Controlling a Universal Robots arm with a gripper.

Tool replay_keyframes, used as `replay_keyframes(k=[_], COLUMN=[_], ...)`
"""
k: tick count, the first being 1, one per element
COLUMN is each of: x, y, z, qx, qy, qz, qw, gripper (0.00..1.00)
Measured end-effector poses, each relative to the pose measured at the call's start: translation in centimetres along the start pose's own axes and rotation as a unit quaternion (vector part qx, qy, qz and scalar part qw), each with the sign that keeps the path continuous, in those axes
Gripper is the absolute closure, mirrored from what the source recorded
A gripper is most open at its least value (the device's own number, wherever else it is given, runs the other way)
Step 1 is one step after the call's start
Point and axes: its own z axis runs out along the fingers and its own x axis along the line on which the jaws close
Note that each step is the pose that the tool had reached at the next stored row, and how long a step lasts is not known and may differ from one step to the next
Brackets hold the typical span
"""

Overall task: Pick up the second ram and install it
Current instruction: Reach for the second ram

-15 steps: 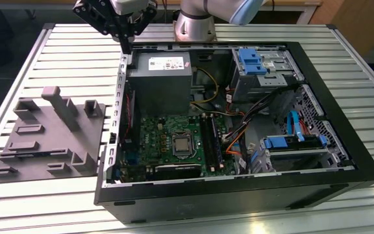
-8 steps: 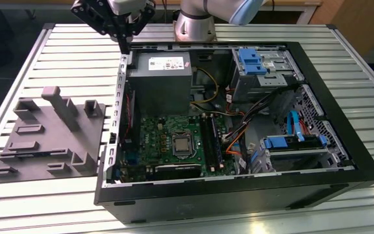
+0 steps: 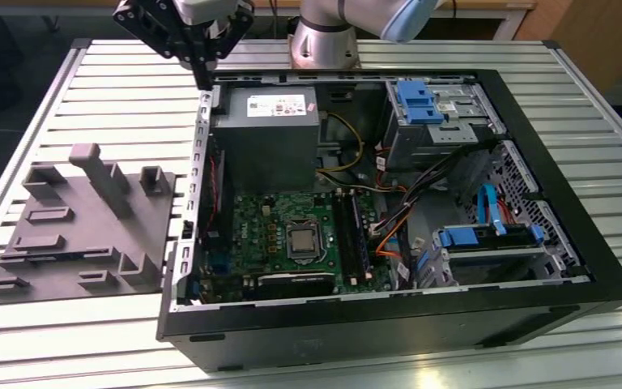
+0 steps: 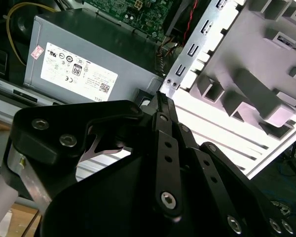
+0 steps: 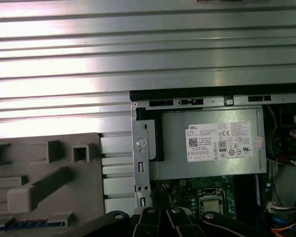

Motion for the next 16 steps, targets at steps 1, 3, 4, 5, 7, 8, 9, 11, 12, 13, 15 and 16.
replay_keyframes(k=[1, 3, 4, 5, 7, 8, 9, 11, 12, 13, 15, 16], x=[0.06, 0.19, 0.25, 0.31, 0.43, 0.49, 0.55, 0.65, 0.69, 0.72, 0.78, 0.81], y=[-0.01, -0.01, -0.02, -0.02, -0.03, -0.04, -0.04, -0.05, -0.05, -0.05, -0.06, -0.06], z=[0.0, -0.01, -0.01, -0.01, -0.02, -0.02, -0.02, -0.02, -0.02, -0.02, -0.02, -0.02], qx=[0.0, 0.0, 0.0, 0.0, 0.0001, 0.0, 0.0, 0.0, 0.0, 0.0, 0.0, 0.0], qy=[0.0, 0.0, 0.0, 0.0, 0.0, 0.0, 0.0, 0.0, 0.0, 0.0, 0.0, 0.0], qz=[0.0, 0.0, 0.0, 0.0, 0.0, 0.0, 0.0, 0.0, 0.0, 0.0, 0.0, 0.0], qw=[1.0, 1.0, 1.0, 1.0, 1.0, 1.0, 1.0, 1.0, 1.0, 1.0, 1.0, 1.0], gripper=[0.89, 0.89, 0.89, 0.89, 0.89, 0.89, 0.89, 0.89, 0.89, 0.89, 0.89, 0.89])
